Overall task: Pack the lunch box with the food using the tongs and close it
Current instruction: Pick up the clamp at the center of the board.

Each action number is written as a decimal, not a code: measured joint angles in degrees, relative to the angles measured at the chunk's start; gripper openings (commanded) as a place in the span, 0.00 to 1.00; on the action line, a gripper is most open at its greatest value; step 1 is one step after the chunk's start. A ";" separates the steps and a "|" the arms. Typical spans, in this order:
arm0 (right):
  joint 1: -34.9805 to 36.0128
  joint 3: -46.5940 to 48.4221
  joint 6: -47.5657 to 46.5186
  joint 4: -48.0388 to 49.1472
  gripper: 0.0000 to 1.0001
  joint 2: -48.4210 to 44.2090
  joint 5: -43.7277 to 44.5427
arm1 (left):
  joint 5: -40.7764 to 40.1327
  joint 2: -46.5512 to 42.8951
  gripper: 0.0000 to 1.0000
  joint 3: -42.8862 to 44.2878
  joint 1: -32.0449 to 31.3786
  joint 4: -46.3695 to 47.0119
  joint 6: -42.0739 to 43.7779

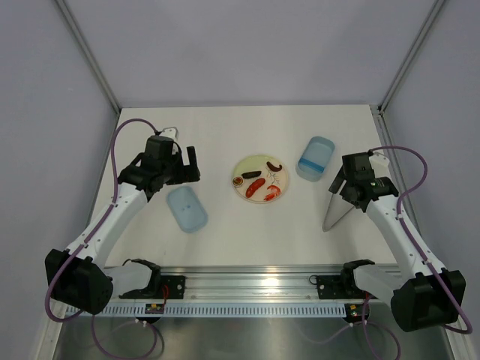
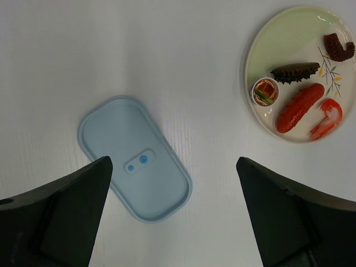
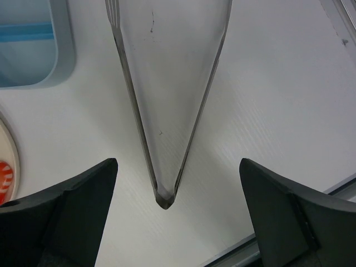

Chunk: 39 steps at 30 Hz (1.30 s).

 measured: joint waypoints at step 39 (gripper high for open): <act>-0.09 -10.78 9.33 12.48 1.00 15.65 -6.19 | 1.64 0.85 0.99 0.00 -0.85 -1.77 0.24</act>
